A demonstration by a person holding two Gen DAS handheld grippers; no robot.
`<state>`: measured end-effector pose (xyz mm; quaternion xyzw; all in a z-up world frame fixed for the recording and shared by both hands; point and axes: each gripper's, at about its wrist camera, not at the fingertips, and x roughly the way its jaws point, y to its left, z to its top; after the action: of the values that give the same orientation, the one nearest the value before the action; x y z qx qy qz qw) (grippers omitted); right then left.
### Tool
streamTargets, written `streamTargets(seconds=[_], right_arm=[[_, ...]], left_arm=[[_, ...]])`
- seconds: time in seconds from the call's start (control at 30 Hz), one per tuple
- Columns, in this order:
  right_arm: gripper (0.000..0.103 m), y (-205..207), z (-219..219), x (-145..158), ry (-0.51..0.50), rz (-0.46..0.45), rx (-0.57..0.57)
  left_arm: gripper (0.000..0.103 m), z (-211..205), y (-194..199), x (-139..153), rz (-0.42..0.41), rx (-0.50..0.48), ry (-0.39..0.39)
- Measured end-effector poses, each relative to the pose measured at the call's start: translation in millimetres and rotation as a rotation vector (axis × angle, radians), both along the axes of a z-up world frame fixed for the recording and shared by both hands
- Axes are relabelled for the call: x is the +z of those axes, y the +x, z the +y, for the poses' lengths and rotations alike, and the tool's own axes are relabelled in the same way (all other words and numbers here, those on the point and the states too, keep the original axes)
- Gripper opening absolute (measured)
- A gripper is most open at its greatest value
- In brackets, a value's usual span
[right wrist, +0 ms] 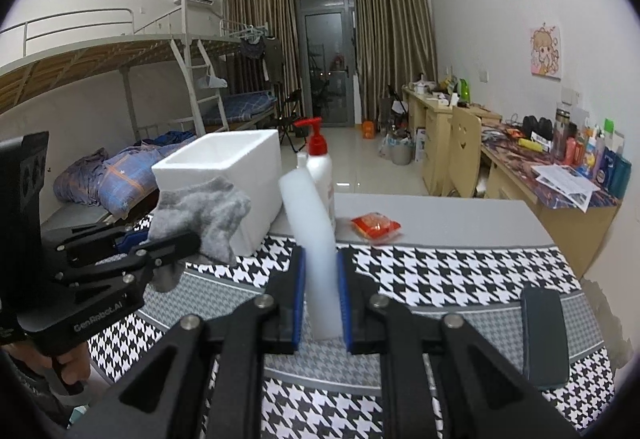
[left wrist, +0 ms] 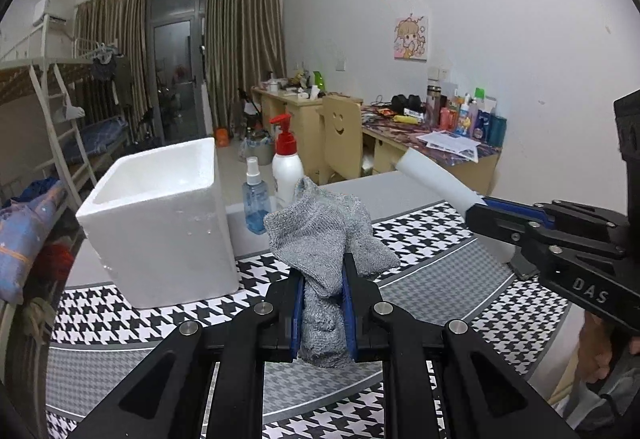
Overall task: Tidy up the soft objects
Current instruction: 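Lift and carry the sock in the left tool while the right tool carries the roller to the box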
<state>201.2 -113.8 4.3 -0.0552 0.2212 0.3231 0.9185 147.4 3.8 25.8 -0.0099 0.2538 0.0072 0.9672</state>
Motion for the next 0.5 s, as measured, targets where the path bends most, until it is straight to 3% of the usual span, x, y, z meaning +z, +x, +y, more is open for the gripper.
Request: streamTargets(seconds=[0.5], right_arm=[[0.019, -1, 35, 20, -0.002, -0.068, -0.007]], left_arm=[[0.017, 24, -1, 25, -0.083, 0.032, 0.028]])
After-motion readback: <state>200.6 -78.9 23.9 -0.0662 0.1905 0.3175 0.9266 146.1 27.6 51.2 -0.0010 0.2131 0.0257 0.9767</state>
